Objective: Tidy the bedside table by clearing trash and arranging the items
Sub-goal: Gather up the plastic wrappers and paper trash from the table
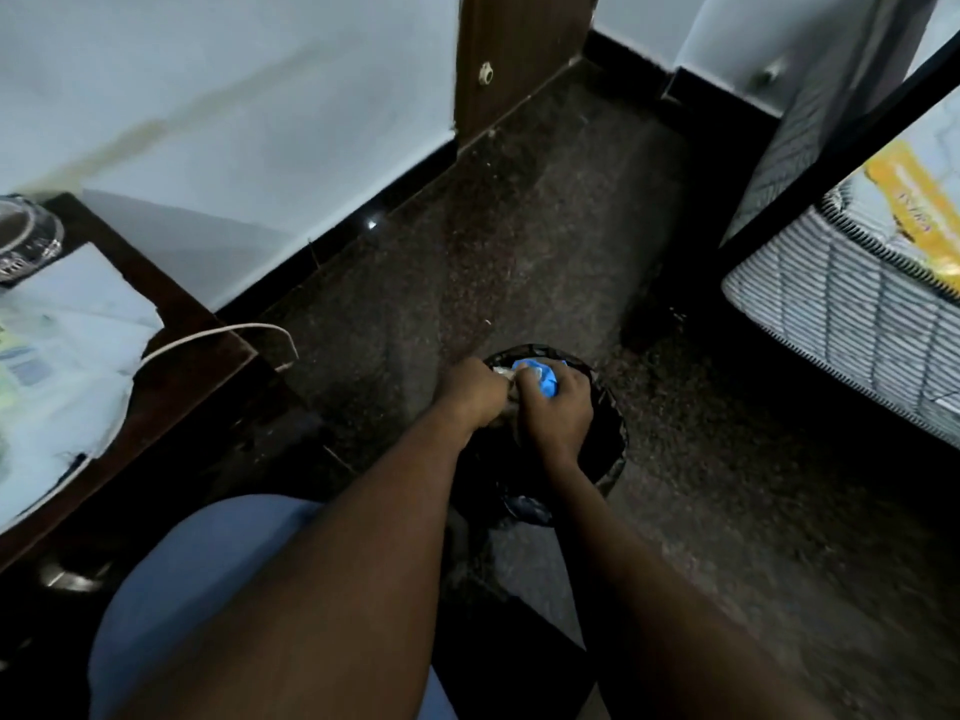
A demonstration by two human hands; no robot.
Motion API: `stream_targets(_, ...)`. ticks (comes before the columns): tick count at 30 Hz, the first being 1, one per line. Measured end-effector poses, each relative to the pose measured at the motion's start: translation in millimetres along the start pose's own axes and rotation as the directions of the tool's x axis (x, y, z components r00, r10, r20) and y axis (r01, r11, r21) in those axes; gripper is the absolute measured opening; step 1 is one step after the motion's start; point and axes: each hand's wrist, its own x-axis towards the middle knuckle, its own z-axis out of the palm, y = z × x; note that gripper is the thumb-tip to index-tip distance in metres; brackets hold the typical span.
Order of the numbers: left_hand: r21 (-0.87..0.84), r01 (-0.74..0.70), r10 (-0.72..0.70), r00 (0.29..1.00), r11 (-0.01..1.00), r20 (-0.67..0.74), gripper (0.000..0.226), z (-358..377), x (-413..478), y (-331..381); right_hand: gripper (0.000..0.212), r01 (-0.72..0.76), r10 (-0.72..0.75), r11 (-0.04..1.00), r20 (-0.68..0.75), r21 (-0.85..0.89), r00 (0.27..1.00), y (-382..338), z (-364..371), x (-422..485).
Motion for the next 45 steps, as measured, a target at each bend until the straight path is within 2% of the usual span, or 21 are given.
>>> stream_targets(4,0.14,-0.05,0.033,0.993,0.989,0.116,0.035,5.6,3.9,-1.8,0.045,-0.033,0.029,0.995,-0.045,-0.099,0.999,25.8,5.8,9.1)
stream_targets(7,0.337,-0.156,0.098,0.978,0.929,0.182,0.042,10.0,4.7,-2.7,0.054,0.052,-0.04,0.983,0.069,-0.175,0.997,42.4,7.5,12.6)
stream_targets(11,0.456,-0.233,0.131,0.961,0.859,0.244,0.053,15.4,10.7,-3.7,0.058,0.074,-0.024,0.964,0.196,-0.255,0.98,62.7,1.0,15.6)
stream_targets(13,0.502,-0.25,0.115,0.952,0.828,0.285,0.055,18.8,10.7,-2.6,0.057,0.096,-0.019,0.928,0.214,-0.359,0.977,69.1,-2.7,13.8)
stream_targets(15,0.525,-0.24,0.086,0.95,0.817,0.3,0.052,21.8,14.1,-5.3,0.071,0.132,-0.01,0.849,0.235,-0.512,0.972,75.2,-6.2,10.7)
stream_targets(17,0.585,-0.23,0.089,0.962,0.778,0.26,0.04,22.3,18.1,-8.4,0.08,0.15,0.054,0.767,0.296,-0.623,0.954,79.2,-8.4,10.7)
stream_targets(19,0.662,-0.197,0.109,0.979,0.723,0.172,0.035,18.5,21.3,-9.1,0.065,0.226,0.136,0.693,0.432,-0.685,0.892,78.8,-7.2,13.1)
stream_targets(21,0.693,-0.196,0.128,0.981,0.694,0.149,0.038,15.0,21.8,-9.2,0.05,0.288,0.148,0.677,0.509,-0.677,0.848,73.0,-5.6,14.0)
stream_targets(25,0.659,-0.21,0.162,0.978,0.722,0.134,0.038,8.6,13.6,-3.7,0.061,0.274,-0.002,0.755,0.416,-0.596,0.909,56.5,-6.2,8.6)
stream_targets(32,0.612,-0.198,0.273,0.961,0.766,-0.031,0.032,-20.8,-16.0,10.4,0.047,0.278,-0.046,0.755,0.375,-0.594,0.926,28.6,-13.5,-4.3)
stream_targets(37,0.522,-0.211,0.357,0.913,0.827,-0.196,0.022,-49.6,-41.0,20.4,0.026,0.399,-0.234,0.799,0.378,-0.45,0.896,-21.9,-8.8,-27.0)
stream_targets(41,0.392,-0.19,0.347,0.856,0.9,-0.384,0.02,-79.9,-63.5,22.3,0.017,0.465,-0.343,0.793,0.343,-0.393,0.875,-76.1,-7.3,-42.0)
stream_targets(45,0.387,-0.236,0.41,0.784,0.891,-0.466,0.021,-111.7,-94.8,20.3,0.011,0.544,-0.435,0.762,0.344,-0.352,0.832,-118.5,-7.7,-61.7)
